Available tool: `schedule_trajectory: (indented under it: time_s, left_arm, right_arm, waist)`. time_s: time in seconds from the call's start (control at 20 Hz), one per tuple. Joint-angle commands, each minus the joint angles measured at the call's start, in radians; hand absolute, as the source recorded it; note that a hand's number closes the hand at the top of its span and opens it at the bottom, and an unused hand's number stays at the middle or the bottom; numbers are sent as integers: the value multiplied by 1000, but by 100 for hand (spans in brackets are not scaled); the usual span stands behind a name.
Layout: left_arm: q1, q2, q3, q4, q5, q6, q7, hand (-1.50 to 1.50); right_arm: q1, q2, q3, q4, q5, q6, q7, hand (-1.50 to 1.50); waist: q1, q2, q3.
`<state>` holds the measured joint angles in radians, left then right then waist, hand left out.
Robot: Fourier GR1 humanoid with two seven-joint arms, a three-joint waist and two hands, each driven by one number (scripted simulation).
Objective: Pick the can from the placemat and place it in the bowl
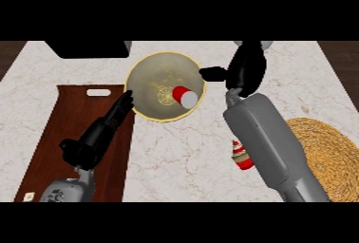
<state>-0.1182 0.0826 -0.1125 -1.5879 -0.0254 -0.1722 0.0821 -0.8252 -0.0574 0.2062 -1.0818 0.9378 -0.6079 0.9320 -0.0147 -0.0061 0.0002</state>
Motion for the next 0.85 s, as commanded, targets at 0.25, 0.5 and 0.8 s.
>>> schedule_trajectory:
  time_s: [0.25,0.5,0.8]
  left_arm:
    - [42,3,10,-55,11,4,26,0]
    - [41,2,-5,-19,4,-19,-4,0]
    - [78,-11,-4,-23,-14,0,-48,0]
  right_arm:
    - [437,-99,-26,-528,24,-48,38,-150]
    - [737,-175,-61,-808,-109,-57,-63,-150]
    - [1041,-297,-150,-1006,-441,-50,-309,-150]
  waist:
    - [-27,-9,0]
    - [-15,-1,0]
    - [-7,1,1]
